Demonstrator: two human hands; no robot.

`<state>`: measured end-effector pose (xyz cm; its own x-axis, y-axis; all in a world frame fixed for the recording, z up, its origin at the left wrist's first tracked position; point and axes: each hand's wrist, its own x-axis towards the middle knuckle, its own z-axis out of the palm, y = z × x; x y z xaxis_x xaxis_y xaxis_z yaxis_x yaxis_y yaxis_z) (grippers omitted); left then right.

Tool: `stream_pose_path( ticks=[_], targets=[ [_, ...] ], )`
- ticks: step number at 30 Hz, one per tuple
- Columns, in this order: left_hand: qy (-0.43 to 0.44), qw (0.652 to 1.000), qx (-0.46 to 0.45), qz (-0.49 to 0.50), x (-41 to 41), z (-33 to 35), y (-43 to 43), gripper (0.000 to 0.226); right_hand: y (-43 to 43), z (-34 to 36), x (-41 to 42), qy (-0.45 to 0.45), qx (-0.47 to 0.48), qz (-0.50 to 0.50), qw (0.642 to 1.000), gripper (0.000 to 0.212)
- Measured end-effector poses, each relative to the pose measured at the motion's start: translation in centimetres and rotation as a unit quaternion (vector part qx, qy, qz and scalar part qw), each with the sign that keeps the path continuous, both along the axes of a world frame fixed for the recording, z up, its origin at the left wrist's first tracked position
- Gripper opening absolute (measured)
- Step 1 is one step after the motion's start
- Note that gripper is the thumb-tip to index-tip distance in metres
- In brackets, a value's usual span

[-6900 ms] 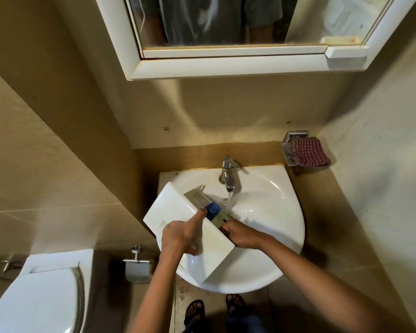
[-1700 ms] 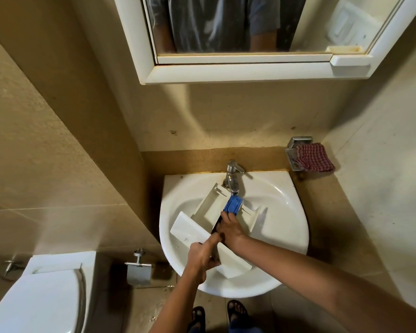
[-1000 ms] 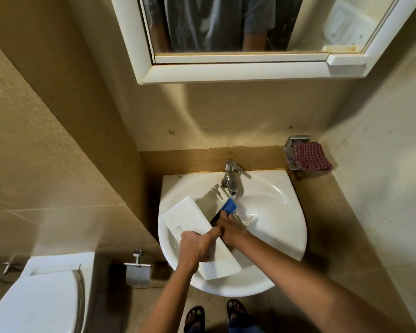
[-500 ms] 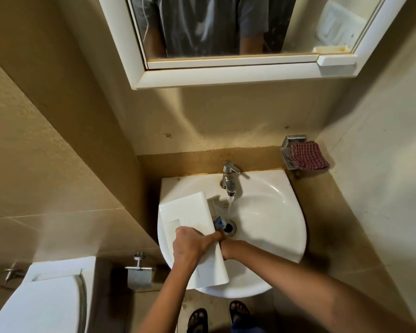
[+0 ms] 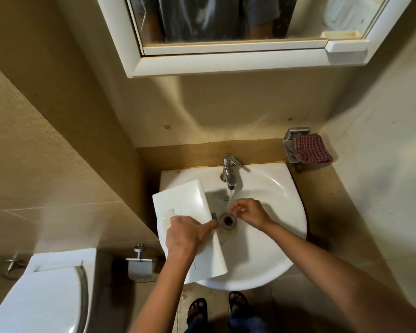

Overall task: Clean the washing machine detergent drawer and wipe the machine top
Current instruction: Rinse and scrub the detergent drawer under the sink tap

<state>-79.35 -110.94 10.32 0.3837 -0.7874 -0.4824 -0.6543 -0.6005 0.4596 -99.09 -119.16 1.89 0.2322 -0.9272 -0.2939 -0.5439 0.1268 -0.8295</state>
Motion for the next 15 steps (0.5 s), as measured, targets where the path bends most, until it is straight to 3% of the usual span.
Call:
stream_pose_path(
  ticks=[3,7,11,15],
  targets=[
    [0.014,0.999,-0.023,0.028,0.4,-0.3,0.0,0.091,-2.4,0.0,0.0,-0.147,0.143,-0.197,0.959,0.019],
    [0.159,0.981,-0.030,0.108,1.7,-0.7,0.8,0.060,-4.9,0.5,1.1,-0.329,0.258,-0.299,0.858,0.021],
    [0.309,0.938,-0.001,0.159,2.0,-2.0,2.1,0.054,-6.0,0.6,2.4,-0.377,0.321,-0.320,0.808,0.033],
    [0.386,0.897,-0.007,0.215,1.9,-4.0,2.5,0.055,-6.8,0.7,2.8,-0.360,0.323,-0.312,0.818,0.040]
  ],
)
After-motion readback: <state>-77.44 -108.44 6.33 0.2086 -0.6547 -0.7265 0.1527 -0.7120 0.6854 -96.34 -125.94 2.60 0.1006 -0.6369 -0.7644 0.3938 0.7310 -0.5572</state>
